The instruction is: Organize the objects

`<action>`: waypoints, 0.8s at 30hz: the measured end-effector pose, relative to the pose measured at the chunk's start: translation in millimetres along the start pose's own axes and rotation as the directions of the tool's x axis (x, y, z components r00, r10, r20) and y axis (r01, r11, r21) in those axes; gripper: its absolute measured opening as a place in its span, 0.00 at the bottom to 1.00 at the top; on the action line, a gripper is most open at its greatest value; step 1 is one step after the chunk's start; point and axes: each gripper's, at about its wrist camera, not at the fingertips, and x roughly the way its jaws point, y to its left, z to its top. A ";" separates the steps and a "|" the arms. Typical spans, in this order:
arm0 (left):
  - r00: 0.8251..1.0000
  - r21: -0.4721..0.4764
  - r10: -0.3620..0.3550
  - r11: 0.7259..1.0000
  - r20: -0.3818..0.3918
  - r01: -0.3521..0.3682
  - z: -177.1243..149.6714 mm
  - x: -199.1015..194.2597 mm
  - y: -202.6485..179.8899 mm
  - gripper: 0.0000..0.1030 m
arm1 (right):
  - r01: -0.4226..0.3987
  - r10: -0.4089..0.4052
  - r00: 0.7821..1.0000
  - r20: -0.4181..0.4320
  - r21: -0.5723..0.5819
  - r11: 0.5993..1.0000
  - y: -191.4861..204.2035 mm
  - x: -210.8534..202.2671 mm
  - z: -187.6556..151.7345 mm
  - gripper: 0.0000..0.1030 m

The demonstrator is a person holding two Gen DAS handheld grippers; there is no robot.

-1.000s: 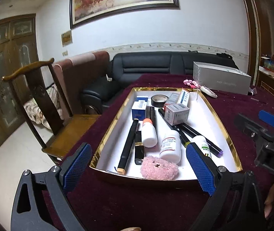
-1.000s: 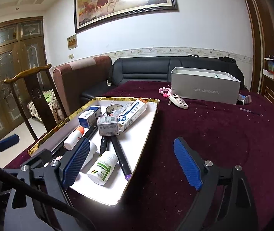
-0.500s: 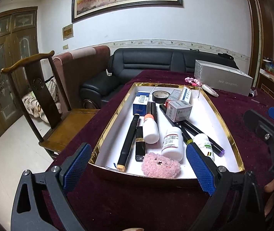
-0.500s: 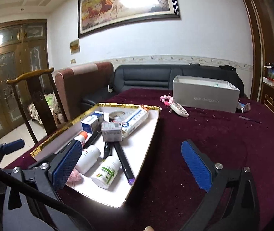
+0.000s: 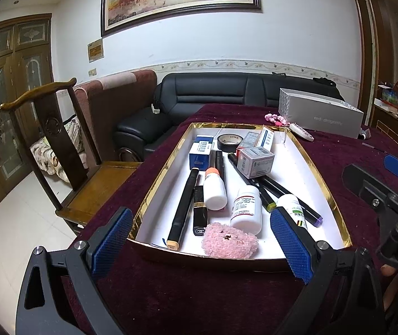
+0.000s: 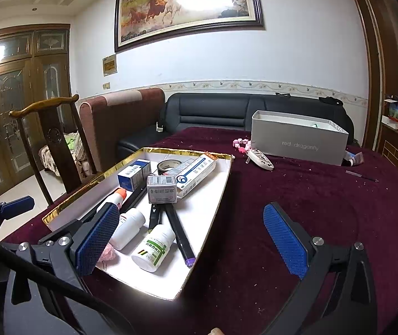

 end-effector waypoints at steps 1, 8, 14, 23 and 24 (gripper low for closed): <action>1.000 0.000 0.000 1.000 0.001 0.000 0.3 -0.3 -0.1 0.94 | 0.000 0.000 1.000 -0.002 -0.001 1.000 0.0 0.4 -0.1 1.00; 1.000 0.001 -0.001 1.000 0.006 0.001 0.7 -2.3 0.4 0.94 | -0.004 0.004 1.000 -0.001 -0.009 1.000 0.8 1.2 -1.2 1.00; 1.000 0.004 -0.008 1.000 0.008 0.008 1.4 -3.2 0.1 0.94 | -0.002 0.002 1.000 -0.003 -0.013 1.000 1.4 1.4 -1.4 1.00; 1.000 0.011 -0.015 1.000 0.014 0.015 2.5 -4.4 -1.9 0.94 | 0.000 0.000 1.000 -0.004 -0.017 1.000 2.4 0.8 -1.6 1.00; 1.000 0.011 -0.016 1.000 0.013 0.016 2.5 -4.2 -2.0 0.94 | 0.000 0.000 1.000 -0.004 -0.018 1.000 2.2 1.1 -1.6 1.00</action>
